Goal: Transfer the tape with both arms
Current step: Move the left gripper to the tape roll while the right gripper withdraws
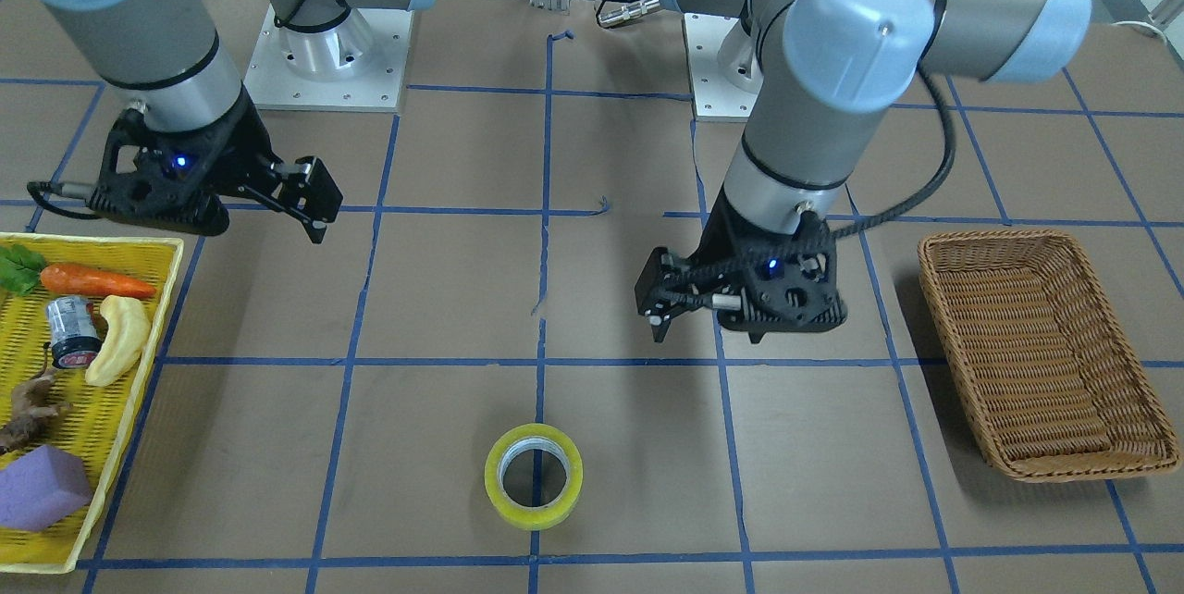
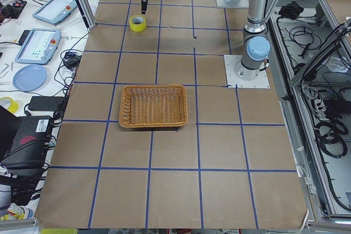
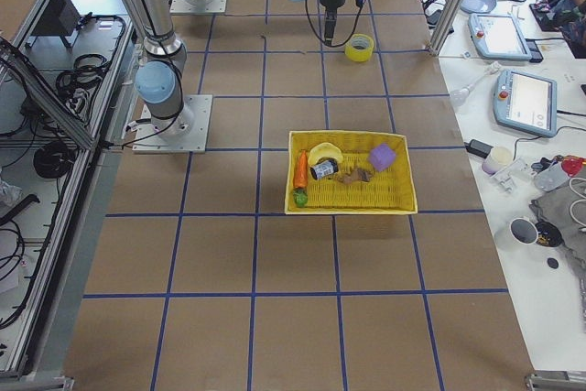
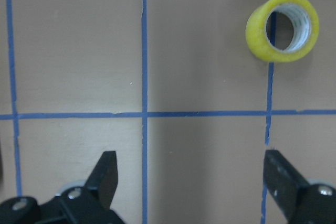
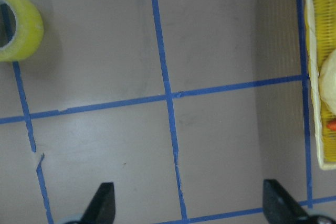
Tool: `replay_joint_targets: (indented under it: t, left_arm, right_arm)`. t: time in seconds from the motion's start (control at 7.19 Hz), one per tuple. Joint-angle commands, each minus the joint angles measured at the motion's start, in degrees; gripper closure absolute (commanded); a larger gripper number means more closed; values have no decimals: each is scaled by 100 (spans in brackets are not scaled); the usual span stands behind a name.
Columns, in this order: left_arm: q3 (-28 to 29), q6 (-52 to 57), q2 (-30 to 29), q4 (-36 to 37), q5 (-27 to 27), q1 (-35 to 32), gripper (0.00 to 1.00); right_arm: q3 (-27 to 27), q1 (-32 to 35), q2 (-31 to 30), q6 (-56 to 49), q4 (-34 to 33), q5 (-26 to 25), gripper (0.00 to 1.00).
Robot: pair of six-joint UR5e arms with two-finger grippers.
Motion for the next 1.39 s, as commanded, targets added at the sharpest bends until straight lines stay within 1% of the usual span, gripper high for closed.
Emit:
replay_joint_targets:
  t: [0.0, 0.14, 0.28, 0.42, 0.56, 0.7, 0.83, 0.97, 1.11, 1.25]
  left_arm:
    - [80, -551, -945, 965, -31, -386, 0]
    - [359, -780, -1306, 1029, -57, -388, 0]
    - [615, -1148, -1641, 1038, -66, -502, 5]
    - [643, -1134, -1992, 1090, -57, -520, 6]
    - [652, -1229, -2161, 1543, -92, -538, 0]
    - [626, -1430, -2371, 1809, -388, -547, 0]
    - [635, -1450, -2408, 1812, -435, -564, 0]
    - [600, -1389, -2417, 1812, -444, -573, 15]
    - [573, -1397, -2426, 1777, -444, -573, 34]
    - [495, -1397, -2426, 1811, -453, -573, 59]
  right_arm:
    - [92, -53, -293, -104, 109, 250, 0]
    - [-196, -10, -171, -166, 222, 225, 0]
    - [-721, -18, 109, -176, 519, 234, 0]
    - [-1022, -1, 225, -185, 913, 164, 0]
    - [-981, 8, 217, -193, 900, 233, 0]
    - [-955, 34, 217, -185, 891, 217, 0]
    - [-911, 34, 191, -193, 882, 173, 0]
    - [-902, 34, 191, -185, 882, 172, 0]
    - [-893, 34, 182, -185, 882, 164, 0]
    - [-867, 34, 173, -185, 882, 164, 0]
